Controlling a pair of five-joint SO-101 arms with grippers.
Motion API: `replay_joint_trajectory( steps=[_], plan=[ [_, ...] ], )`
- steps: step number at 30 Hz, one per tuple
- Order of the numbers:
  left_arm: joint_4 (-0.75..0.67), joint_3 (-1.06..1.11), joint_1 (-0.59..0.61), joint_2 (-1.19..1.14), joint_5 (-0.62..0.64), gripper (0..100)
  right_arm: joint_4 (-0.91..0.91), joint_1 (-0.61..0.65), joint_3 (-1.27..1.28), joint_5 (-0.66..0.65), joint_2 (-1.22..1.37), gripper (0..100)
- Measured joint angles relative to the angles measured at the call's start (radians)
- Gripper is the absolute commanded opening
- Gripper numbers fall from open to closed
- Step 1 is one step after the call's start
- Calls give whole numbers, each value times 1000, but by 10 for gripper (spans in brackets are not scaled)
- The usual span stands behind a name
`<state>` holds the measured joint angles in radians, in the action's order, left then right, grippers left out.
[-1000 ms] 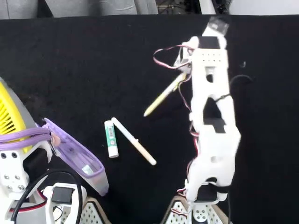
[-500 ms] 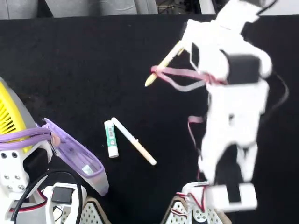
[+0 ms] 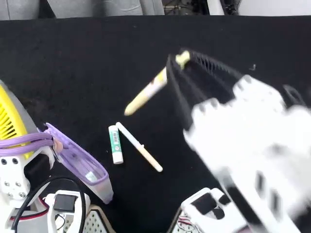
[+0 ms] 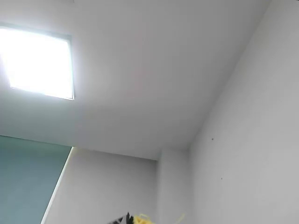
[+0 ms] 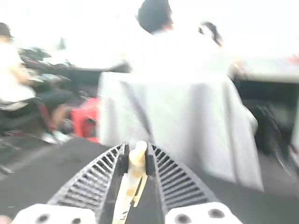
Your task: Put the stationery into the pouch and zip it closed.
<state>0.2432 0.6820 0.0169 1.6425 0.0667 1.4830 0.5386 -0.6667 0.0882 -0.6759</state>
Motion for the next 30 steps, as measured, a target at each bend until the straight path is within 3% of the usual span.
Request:
replay_joint_trajectory(
  steps=[6, 12, 21, 30],
  plan=[
    [0, 0, 0, 0, 0, 30, -12, 189, 15, -41, -124, 11],
    [0, 0, 0, 0, 0, 30, -118, 318, 233, -41, -215, 11],
    [0, 0, 0, 0, 0, 30, -402, 442, 723, -74, -439, 11],
    [0, 0, 0, 0, 0, 30, -534, 480, 1028, -118, -598, 15]
  ],
)
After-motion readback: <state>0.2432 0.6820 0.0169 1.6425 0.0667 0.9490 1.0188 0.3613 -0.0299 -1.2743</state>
